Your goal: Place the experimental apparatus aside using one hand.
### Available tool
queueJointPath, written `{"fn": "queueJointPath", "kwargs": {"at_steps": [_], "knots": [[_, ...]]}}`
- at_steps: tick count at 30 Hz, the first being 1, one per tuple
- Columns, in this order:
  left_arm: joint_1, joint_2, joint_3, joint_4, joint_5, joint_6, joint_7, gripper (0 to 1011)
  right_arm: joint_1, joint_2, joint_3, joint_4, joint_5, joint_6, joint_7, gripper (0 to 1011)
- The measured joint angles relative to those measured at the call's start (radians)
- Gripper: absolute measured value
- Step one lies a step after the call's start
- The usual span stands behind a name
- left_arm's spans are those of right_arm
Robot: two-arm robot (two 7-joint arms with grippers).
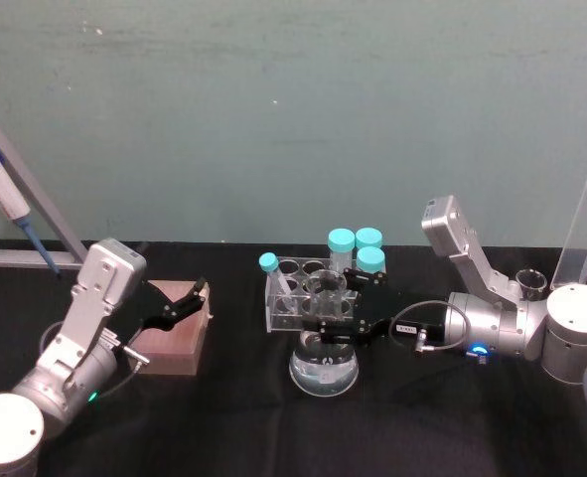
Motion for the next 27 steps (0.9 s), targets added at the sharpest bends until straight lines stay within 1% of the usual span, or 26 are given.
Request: {"fn": "queueJointPath", "kwargs": {"at_steps": [2,3,4,5,6,7,10,11,14,27], "knots": [[0.0,0.0,0.0,0.0,0.0,0.0,0.0,1000,0.0,0.0,0.0,0.0,0.0,0.0,0.0,761],[0.0,0.0,0.0,0.0,0.0,0.0,0.0,1000,0.0,0.0,0.0,0.0,0.0,0.0,0.0,722],[0.0,0.0,0.0,0.0,0.0,0.0,0.0,1000,0.0,0.0,0.0,0.0,0.0,0.0,0.0,707],[0.0,0.0,0.0,0.0,0.0,0.0,0.0,1000,0.0,0.0,0.0,0.0,0.0,0.0,0.0,663],[0.0,0.0,0.0,0.0,0.0,0.0,0.0,1000,0.0,0.0,0.0,0.0,0.0,0.0,0.0,651],[0.0,0.0,0.0,0.0,0.0,0.0,0.0,1000,0.0,0.0,0.0,0.0,0.0,0.0,-0.001,583],[0.0,0.0,0.0,0.0,0.0,0.0,0.0,1000,0.0,0.0,0.0,0.0,0.0,0.0,-0.001,520],[0.0,0.0,0.0,0.0,0.0,0.0,0.0,1000,0.0,0.0,0.0,0.0,0.0,0.001,-0.001,471],[0.0,0.0,0.0,0.0,0.0,0.0,0.0,1000,0.0,0.0,0.0,0.0,0.0,0.0,-0.001,453],[0.0,0.0,0.0,0.0,0.0,0.0,0.0,1000,0.0,0.001,0.001,-0.002,-0.001,0.001,-0.001,453]]}}
